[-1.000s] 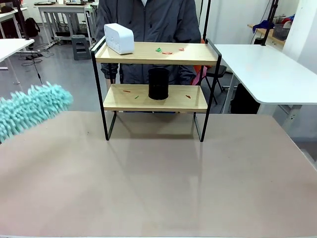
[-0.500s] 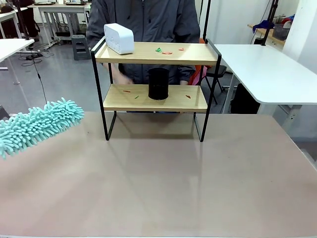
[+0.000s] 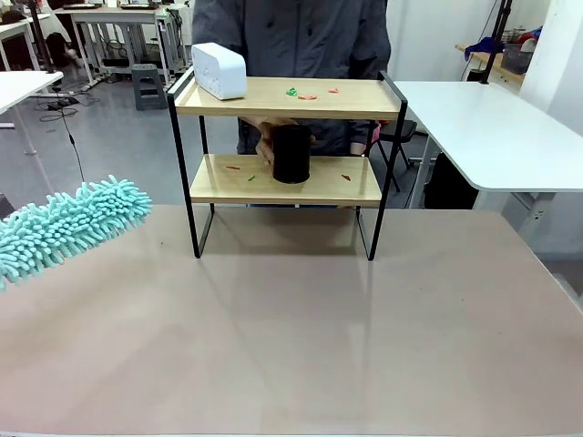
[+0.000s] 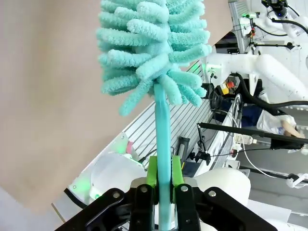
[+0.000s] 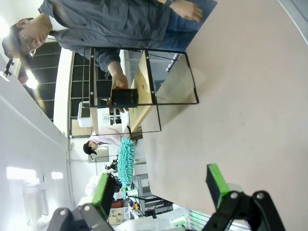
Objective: Clean the shelf.
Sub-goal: Clean the specific tier of the Shelf with the Duster once objects are removed.
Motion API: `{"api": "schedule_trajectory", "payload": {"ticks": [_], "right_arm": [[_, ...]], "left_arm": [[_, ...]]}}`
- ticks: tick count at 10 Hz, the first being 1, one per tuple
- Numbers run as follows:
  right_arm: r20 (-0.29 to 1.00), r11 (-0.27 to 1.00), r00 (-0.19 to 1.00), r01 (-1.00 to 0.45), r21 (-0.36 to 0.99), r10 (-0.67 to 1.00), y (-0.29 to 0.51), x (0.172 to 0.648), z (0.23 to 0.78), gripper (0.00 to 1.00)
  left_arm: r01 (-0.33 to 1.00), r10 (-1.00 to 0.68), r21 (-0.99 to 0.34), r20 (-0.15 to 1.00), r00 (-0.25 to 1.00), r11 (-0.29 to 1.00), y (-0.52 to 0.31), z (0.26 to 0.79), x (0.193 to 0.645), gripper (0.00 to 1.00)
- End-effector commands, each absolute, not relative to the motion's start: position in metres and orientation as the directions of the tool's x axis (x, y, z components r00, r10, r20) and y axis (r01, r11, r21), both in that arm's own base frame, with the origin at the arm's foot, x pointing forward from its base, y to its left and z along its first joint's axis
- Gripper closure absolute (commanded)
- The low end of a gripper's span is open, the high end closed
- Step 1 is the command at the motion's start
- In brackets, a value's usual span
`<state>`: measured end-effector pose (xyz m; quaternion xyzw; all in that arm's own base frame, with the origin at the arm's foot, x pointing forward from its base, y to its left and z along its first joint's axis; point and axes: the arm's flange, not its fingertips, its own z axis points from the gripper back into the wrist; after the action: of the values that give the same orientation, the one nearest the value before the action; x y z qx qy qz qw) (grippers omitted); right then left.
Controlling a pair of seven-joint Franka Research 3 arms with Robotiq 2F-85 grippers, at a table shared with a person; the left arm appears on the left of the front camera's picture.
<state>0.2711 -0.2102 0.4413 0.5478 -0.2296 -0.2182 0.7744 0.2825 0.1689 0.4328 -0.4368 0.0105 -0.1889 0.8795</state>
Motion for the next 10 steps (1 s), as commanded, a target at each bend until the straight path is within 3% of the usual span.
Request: {"api": "schedule_trajectory", "payload": {"ticks": [1,7,8,10], "right_arm": [[0.140,0.300,0.793,0.055,0.952,-0.592,-0.207,0.272,0.441,0.00],[0.140,0.300,0.793,0.055,0.952,-0.592,-0.207,0.272,0.441,0.00],[0.140,0.300,0.793,0.055,0.952,-0.592,-0.207,0.272,0.441,0.00],[0.140,0.300,0.793,0.055,0.952,-0.592,-0.207,0.272,0.441,0.00]], "left_arm": [[0.317,-0.341,-0.775,0.139,0.930,0.546,0.170,0.436,0.280,1.00],[0.317,-0.341,-0.775,0.139,0.930,0.546,0.170,0.436,0.280,1.00],[0.323,-0.341,-0.772,0.146,0.928,0.547,0.169,0.433,0.282,0.87],[0.499,-0.554,-0.607,0.113,0.825,0.619,0.145,0.471,0.237,0.87]]}}
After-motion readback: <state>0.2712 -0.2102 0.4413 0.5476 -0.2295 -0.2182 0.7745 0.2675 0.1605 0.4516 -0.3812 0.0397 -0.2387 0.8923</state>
